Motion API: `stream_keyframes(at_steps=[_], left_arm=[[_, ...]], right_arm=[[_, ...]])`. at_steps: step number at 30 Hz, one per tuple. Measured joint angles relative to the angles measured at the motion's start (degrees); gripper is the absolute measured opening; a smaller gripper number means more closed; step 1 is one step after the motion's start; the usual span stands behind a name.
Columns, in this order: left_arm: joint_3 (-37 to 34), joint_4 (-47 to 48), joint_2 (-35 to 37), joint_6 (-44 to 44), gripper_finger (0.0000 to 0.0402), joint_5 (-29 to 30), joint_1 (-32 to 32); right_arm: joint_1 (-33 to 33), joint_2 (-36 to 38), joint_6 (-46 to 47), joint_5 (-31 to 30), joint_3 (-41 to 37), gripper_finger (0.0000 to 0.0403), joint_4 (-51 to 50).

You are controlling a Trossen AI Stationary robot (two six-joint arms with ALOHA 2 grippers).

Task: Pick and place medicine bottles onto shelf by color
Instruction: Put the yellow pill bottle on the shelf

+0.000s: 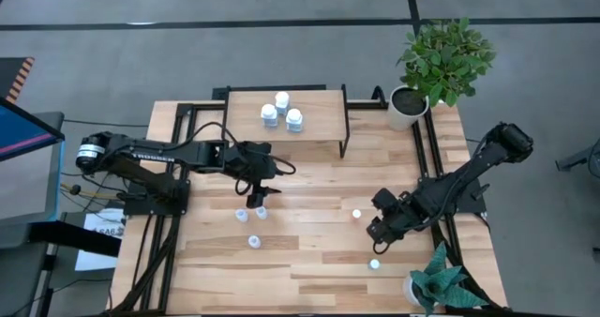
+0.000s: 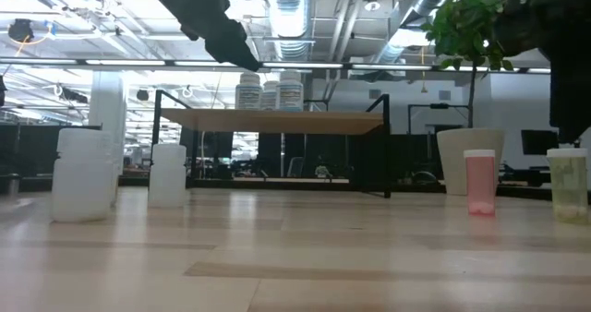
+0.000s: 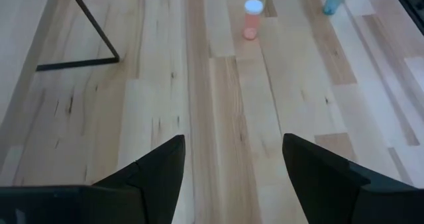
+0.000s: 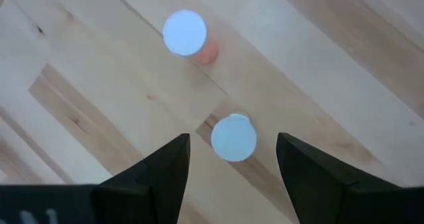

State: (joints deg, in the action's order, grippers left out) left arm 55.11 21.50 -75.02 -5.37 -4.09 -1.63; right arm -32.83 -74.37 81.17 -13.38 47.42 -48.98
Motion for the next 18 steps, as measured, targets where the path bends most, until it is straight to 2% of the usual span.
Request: stream_keyframes(at_steps=[4,14,18], left_arm=[[0.00,0.02,0.00,-0.03,0.0242,0.03,0.00],[0.00,0.53,0.00,-0.14,0.0242,0.03,0.00],[0.00,0.90,0.00,-0.10,0.0242,0.01,0.00]], right_arm=[[0.62,-0.70,-0.61,0.01,0.04,0.0249,-0.12],[1.76,-10.99,-4.81,1.98,0.09,0.0249,3.72],[1.76,-12.89,-5.16,2.02,0.06,0.0249,3.97]])
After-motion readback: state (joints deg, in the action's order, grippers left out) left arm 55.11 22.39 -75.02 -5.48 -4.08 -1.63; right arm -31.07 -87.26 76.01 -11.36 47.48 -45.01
